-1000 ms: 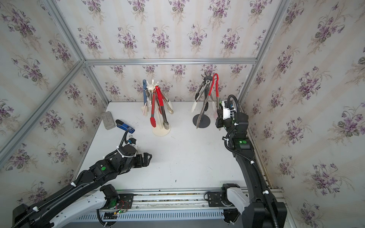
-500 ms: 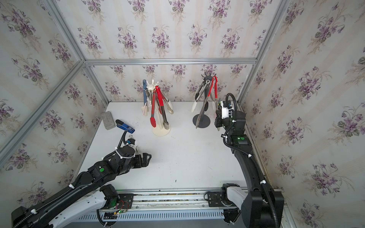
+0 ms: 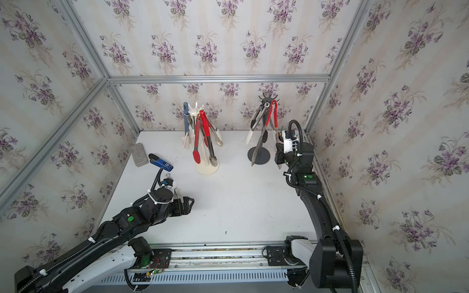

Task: Hang food tongs on kitchen utensil racks
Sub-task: Hang the food tongs on the rack.

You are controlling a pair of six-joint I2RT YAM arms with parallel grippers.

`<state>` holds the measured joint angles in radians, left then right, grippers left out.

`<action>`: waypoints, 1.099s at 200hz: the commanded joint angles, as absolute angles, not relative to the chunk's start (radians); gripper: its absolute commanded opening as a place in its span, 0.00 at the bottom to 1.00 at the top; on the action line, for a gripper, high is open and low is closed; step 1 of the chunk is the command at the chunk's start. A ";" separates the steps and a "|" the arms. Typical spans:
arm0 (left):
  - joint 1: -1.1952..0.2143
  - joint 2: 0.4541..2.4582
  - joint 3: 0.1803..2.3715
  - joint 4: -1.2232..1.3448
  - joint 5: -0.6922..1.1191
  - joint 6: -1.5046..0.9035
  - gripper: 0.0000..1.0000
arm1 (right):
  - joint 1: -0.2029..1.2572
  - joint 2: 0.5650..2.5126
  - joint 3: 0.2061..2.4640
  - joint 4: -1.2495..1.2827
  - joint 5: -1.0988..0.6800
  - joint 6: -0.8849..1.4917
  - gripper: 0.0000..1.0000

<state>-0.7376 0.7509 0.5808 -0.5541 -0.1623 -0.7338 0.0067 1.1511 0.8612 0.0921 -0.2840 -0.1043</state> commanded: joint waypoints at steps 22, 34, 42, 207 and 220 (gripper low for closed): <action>-0.737 0.752 0.580 -0.546 -0.184 -0.748 0.99 | 0.008 1.150 0.838 0.140 -0.301 -0.110 0.00; -0.736 0.752 0.582 -0.545 -0.184 -0.747 0.99 | 0.008 1.149 0.834 0.142 -0.301 -0.112 0.00; -0.736 0.752 0.581 -0.546 -0.184 -0.747 0.99 | 0.008 1.148 0.832 0.143 -0.302 -0.113 0.00; -0.735 0.779 0.581 -0.554 -0.201 -0.794 0.99 | 0.008 1.150 0.807 0.171 -0.286 -0.086 0.39; -0.734 0.794 0.587 -0.564 -0.205 -0.804 0.99 | 0.008 1.149 0.807 0.173 -0.277 -0.078 0.44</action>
